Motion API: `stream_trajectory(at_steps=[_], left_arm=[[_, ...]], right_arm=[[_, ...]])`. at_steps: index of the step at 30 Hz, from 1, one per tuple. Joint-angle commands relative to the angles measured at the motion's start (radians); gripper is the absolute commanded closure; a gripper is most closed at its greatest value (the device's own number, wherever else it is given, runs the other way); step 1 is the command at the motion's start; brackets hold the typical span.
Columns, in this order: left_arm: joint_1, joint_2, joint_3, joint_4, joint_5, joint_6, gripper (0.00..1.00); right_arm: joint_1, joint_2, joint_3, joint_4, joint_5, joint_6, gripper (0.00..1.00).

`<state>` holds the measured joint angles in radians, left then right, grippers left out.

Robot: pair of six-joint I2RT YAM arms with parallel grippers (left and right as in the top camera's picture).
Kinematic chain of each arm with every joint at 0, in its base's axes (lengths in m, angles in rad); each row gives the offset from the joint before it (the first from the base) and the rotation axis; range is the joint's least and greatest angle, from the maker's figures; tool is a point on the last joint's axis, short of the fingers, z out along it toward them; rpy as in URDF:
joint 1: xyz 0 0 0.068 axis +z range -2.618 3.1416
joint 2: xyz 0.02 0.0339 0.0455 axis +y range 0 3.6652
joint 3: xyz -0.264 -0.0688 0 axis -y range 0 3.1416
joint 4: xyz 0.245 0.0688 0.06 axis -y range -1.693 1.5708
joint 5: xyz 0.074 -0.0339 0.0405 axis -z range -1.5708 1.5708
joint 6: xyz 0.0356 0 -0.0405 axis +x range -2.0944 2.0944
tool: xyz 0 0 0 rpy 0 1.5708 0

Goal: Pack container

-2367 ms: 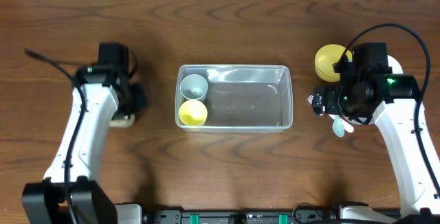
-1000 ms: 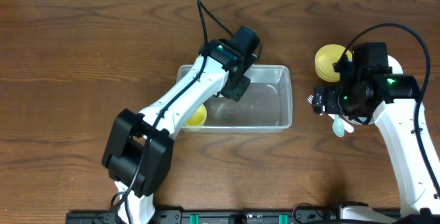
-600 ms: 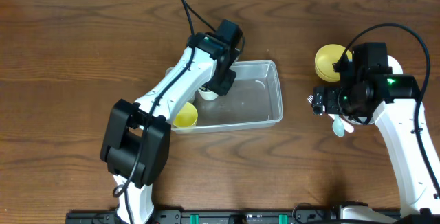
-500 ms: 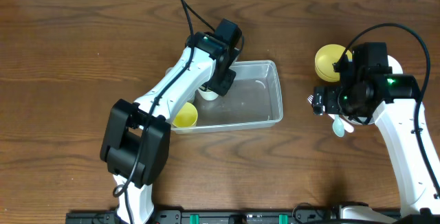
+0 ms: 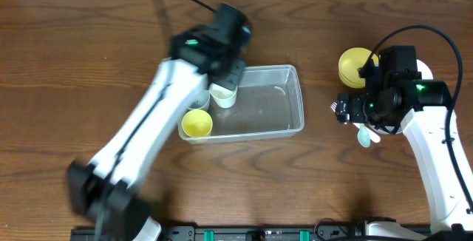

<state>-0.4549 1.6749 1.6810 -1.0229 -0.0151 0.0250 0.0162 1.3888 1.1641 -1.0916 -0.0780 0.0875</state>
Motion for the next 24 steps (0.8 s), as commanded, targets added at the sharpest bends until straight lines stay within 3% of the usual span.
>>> stream_trajectory(at_steps=[1,3,5,7,8,10,14,20,21,22,23,24], left_arm=[[0.116,-0.095,0.018,-0.048,-0.056,-0.054,0.43],[0.193,-0.129,0.018,-0.081,-0.056,-0.1,0.44],[0.293,-0.156,0.018,-0.119,-0.04,-0.166,0.43],[0.378,-0.168,0.018,-0.151,0.006,-0.205,0.44],[0.422,-0.17,0.018,-0.169,0.037,-0.22,0.44],[0.485,-0.169,0.013,-0.196,0.09,-0.23,0.44],[0.541,-0.169,-0.022,-0.208,0.102,-0.229,0.43],[0.55,-0.167,-0.071,-0.207,0.101,-0.229,0.33],[0.55,-0.167,-0.076,-0.208,0.101,-0.229,0.32],[0.55,-0.167,-0.079,-0.208,0.101,-0.229,0.31],[0.55,-0.167,-0.081,-0.208,0.102,-0.229,0.3],[0.55,-0.167,-0.082,-0.208,0.102,-0.229,0.3]], right_arm=[[0.002,0.001,0.019,0.0,0.003,0.008,0.06],[0.002,0.001,0.019,0.0,0.003,0.008,0.12],[0.002,0.001,0.019,0.0,0.003,0.008,0.28],[0.002,0.001,0.019,0.005,0.003,0.008,0.59],[0.002,0.001,0.019,0.012,0.003,0.008,0.8],[0.002,0.001,0.019,0.035,0.003,0.009,0.99],[0.001,-0.001,0.063,0.09,0.053,0.01,0.97],[-0.039,0.082,0.35,0.033,0.164,0.003,0.82],[-0.047,0.114,0.404,0.018,0.166,-0.01,0.68],[-0.053,0.154,0.465,0.0,0.166,-0.026,0.47],[-0.056,0.192,0.511,-0.013,0.166,-0.047,0.35],[-0.055,0.237,0.557,-0.025,0.166,-0.071,0.3]])
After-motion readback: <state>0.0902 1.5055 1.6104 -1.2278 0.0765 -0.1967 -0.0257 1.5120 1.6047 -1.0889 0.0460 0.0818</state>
